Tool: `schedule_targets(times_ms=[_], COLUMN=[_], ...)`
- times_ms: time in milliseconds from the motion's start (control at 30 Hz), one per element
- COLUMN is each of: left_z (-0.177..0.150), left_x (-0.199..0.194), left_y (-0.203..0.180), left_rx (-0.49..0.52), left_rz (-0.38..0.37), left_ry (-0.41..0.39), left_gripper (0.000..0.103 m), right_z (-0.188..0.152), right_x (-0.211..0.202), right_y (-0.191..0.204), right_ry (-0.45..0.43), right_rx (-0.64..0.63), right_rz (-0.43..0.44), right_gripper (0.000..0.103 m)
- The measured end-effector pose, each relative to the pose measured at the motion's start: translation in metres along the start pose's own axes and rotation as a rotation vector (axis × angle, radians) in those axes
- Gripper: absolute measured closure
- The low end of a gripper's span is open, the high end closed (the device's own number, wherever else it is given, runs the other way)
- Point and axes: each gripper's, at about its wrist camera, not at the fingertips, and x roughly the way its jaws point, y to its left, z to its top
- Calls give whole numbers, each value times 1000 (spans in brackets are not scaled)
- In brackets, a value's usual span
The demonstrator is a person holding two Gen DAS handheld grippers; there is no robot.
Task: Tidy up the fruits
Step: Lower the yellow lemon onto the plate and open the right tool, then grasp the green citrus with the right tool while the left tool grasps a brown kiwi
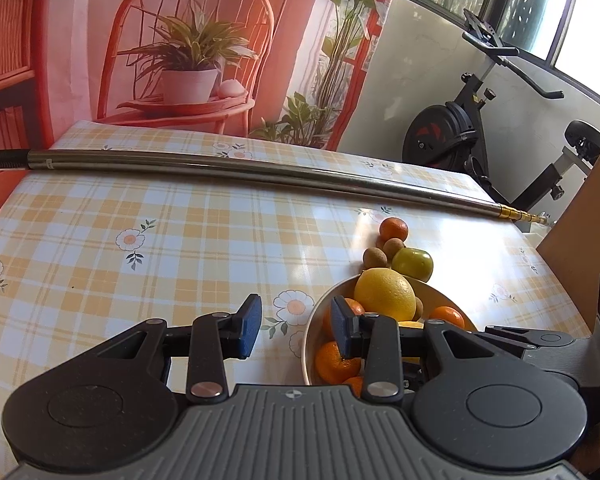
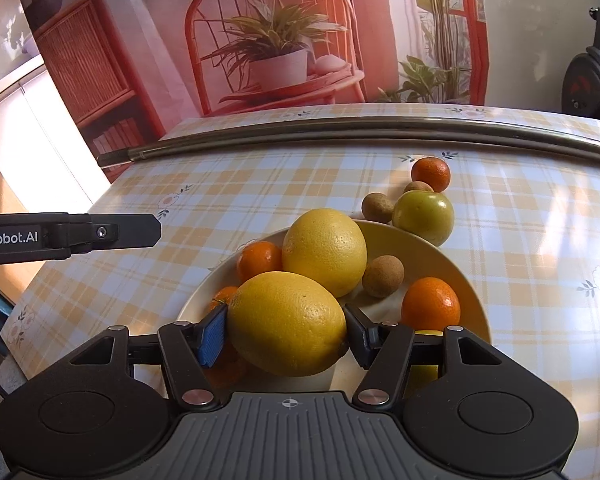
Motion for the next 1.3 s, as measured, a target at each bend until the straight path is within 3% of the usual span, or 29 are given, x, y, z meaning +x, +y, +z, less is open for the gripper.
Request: schedule_targets(times_ms=[467,733,967,1067,1300], left_z=[-5,-4,1,12,52], left_x=[1,-1,-1,1,-7], left_y=[-6,-9,-7,-6,0], left_rx=[24,20,-4,15,49], left_rz=[-30,-65,-82,-82,-66], left_ry=[-7,-11,-12,-7,-85], left_gripper=[63,63,63,63,63], right_z=[6,14,28,32,36], right_x=[5,-25,-55,-62,-70], right_y=[-1,-7,-28,-39,-57], right_ry=[-14,-107,-210,-220,-238], right_rx=[2,-6,8,9,-1], right_rz=[21,43,-10,-27,-86], right_gripper=[46,48,48,48,48])
